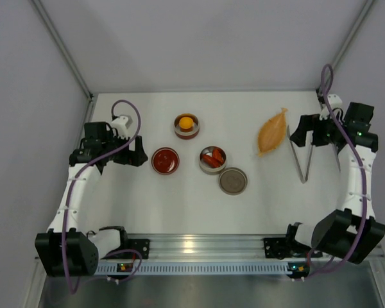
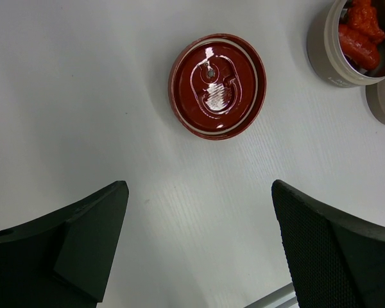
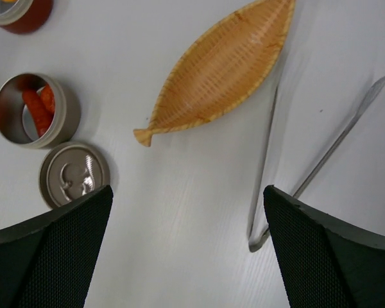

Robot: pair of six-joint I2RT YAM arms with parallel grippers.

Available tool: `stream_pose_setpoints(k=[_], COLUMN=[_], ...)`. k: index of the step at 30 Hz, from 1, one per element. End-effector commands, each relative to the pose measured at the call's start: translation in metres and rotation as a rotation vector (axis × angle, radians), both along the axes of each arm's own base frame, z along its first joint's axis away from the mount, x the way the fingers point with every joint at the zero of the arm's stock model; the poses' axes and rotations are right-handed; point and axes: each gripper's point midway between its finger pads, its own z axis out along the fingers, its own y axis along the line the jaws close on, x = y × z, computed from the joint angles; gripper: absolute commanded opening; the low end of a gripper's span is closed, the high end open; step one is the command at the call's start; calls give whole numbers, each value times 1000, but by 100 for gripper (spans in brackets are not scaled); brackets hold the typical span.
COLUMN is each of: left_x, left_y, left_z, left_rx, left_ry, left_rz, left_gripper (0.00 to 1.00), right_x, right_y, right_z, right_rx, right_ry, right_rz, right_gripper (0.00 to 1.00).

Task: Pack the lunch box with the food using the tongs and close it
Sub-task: Pick up the box lid from the center of the board.

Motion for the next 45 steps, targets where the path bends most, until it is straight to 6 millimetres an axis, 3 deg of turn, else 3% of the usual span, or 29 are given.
stream_pose_setpoints(k=[1,9,20,25,30,37,45], left_x=[-3,-16,-23,-24,-26,-32,-34], left_y=[3,12,16,18,15,13,14], left_z=[14,13,1,0,-2,-8,-9], left_rx=[1,64,90,113,110,148,166], left_ry=[-37,-50,-38,-42,-43,-51,-75], left_rz=[29,41,41,27,-1,-88,-115], left_gripper=[98,98,98,98,98,98,98], right_x=[-17,-36,-47,-57,-60,-48,-26], right_y=[34,67,81,106,126,147,163], right_z=[-25,-49,-62,-75,-98,-134,-155], right_rx=[90,-31,-87,-154,-233,-332,-326], right_ry=[57,76,100,147,238,337,387], right_rz=[45,129,212,342,405,415,418], right_gripper=[99,99,99,99,87,73,67])
